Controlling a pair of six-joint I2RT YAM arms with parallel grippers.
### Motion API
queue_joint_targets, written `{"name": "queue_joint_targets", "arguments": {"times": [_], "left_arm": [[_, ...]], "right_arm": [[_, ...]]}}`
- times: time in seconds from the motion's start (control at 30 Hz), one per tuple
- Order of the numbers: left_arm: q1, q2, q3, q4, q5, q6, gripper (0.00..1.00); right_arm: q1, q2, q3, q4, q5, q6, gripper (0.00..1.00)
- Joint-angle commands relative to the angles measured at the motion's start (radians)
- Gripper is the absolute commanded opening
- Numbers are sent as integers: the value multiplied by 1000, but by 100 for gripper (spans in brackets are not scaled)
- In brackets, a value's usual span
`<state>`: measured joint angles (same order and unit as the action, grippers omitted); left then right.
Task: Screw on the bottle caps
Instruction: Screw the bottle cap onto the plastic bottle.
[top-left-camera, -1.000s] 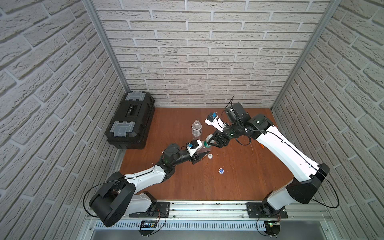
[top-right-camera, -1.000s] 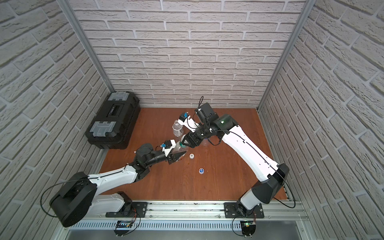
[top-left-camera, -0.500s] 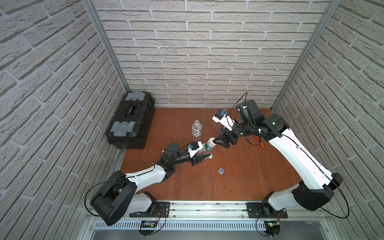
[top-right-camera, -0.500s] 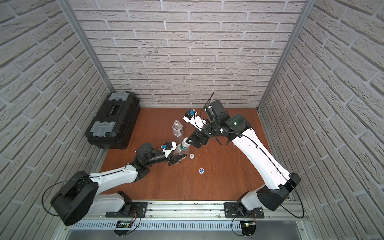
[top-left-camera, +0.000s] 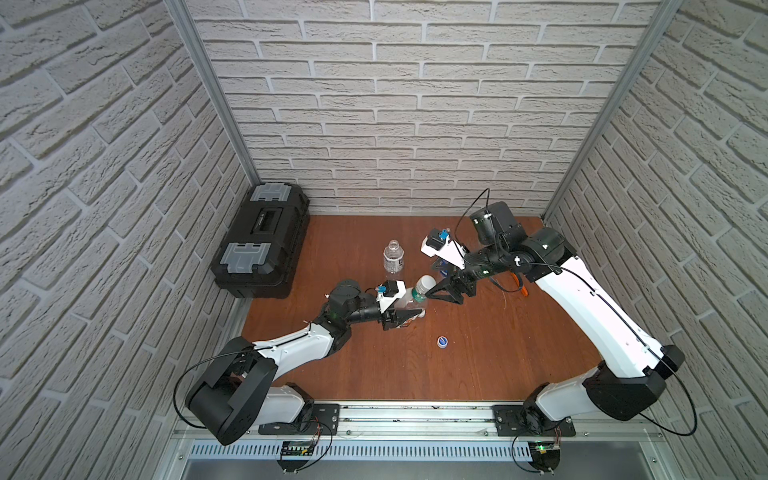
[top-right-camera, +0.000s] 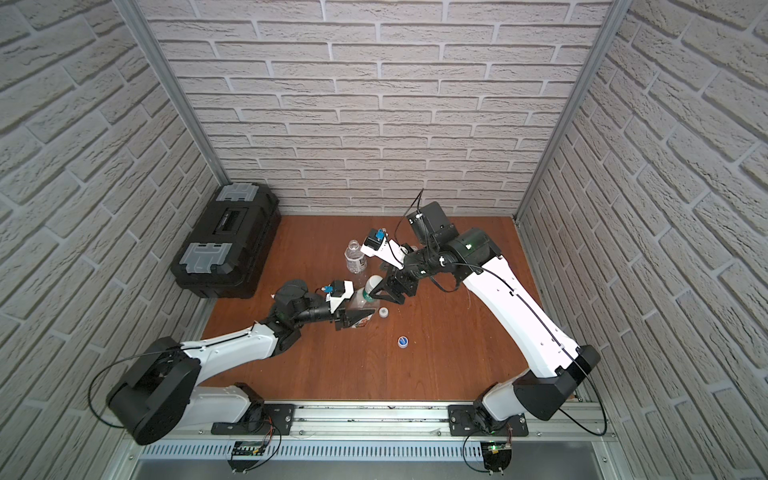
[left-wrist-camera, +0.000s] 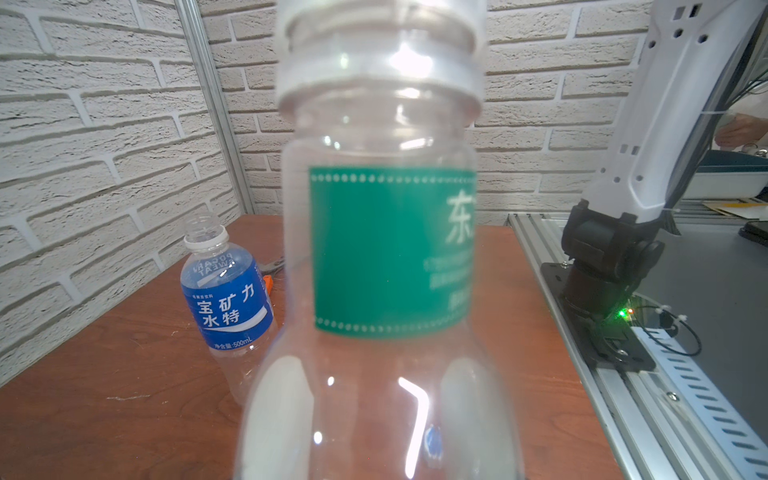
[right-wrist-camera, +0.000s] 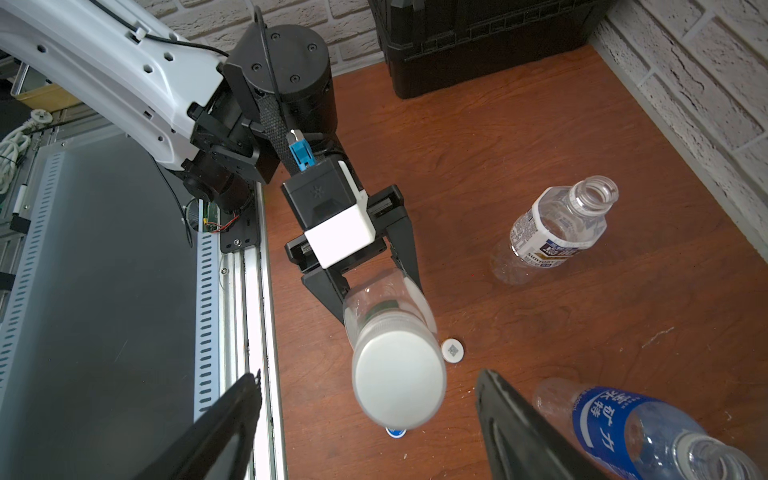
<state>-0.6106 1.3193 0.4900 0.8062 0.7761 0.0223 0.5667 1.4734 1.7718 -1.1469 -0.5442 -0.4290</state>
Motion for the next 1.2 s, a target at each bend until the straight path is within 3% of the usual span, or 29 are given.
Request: {"name": "queue_joint_targets", "arguments": {"times": [0.0, 0.23, 1.17], "left_arm": [[6, 8, 24, 33, 28, -12, 51], [6, 6, 23, 37, 23, -17, 51], [5, -11, 10, 60, -9, -21, 50]], "right_arm": [[2, 23, 1, 3, -35, -20, 83], [2, 37, -3, 12, -36, -22, 83], [5, 61, -3, 6, 13, -22, 40]]}}
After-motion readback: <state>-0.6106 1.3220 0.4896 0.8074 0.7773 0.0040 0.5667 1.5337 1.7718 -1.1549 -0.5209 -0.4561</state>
